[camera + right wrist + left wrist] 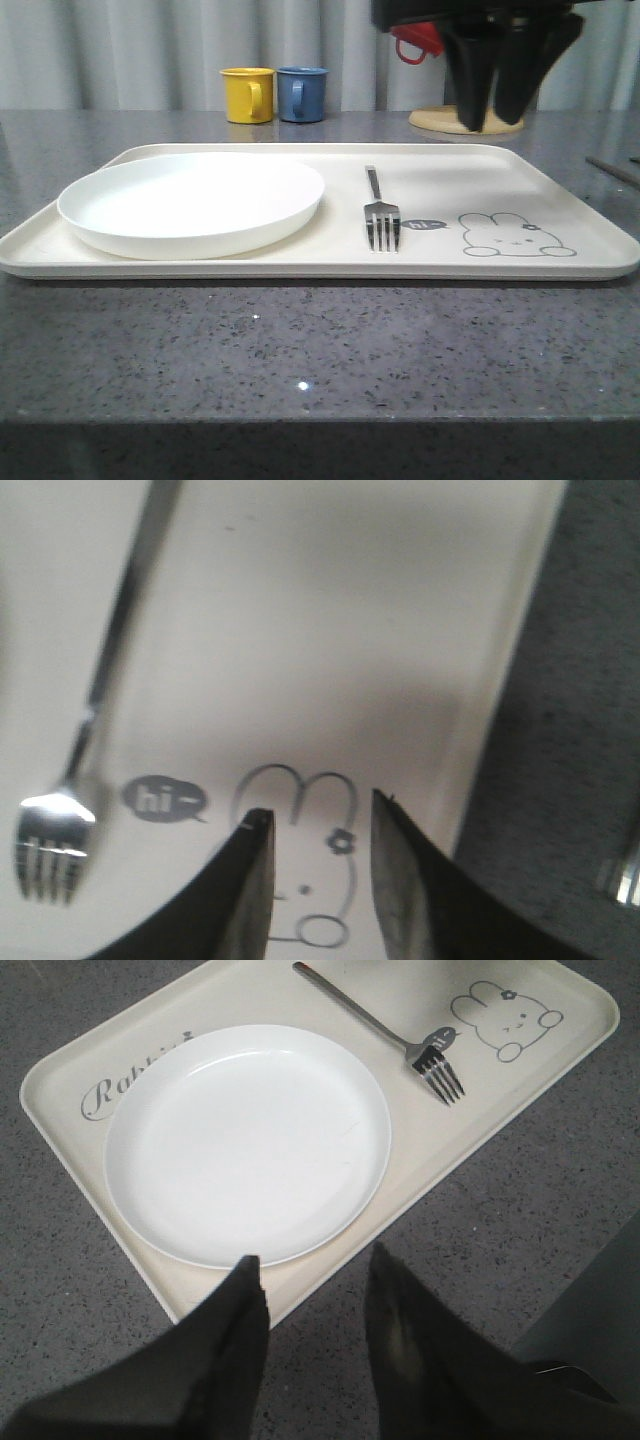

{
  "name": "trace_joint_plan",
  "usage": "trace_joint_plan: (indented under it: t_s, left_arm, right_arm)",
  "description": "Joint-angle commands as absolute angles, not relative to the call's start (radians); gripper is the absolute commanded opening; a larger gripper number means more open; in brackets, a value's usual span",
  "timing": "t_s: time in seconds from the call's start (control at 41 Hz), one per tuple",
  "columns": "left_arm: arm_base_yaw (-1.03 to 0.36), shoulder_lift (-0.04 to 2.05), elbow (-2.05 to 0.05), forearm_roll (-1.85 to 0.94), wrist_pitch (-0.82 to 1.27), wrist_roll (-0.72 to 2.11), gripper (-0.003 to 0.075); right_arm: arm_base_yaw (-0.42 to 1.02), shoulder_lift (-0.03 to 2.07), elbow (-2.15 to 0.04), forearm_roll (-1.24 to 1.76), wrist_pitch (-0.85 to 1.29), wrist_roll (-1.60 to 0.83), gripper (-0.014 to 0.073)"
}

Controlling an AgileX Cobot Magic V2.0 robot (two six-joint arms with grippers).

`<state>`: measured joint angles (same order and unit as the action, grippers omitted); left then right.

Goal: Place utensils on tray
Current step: 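Lift the right gripper and reach to the steel chopsticks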

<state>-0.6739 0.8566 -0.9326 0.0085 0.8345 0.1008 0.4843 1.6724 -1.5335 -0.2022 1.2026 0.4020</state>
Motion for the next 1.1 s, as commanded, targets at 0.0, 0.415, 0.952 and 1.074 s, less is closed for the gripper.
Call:
trace_joint_plan:
  t_s: [0.0, 0.415, 0.952, 1.074]
  left_arm:
    - [-0.683, 0.853, -0.958, 0.007, 0.766, 0.092, 0.023]
    - [-0.683, 0.853, -0.958, 0.007, 0.766, 0.092, 0.023]
    - [-0.683, 0.853, -0.958, 0.007, 0.766, 0.092, 0.023]
    - [-0.683, 0.853, -0.958, 0.007, 0.766, 0.092, 0.023]
  right_arm:
    - [0.408, 1.575, -1.5, -0.234, 1.18, 0.337, 0.0276]
    - [0.031, 1.569, -1.375, -0.022, 1.101, 0.075, 0.0276]
    - [-0.013, 1.709, -1.376, -0.029, 1.066, 0.06, 0.0272]
    - [-0.013, 1.713, -1.376, -0.024, 1.071, 0.06, 0.0156]
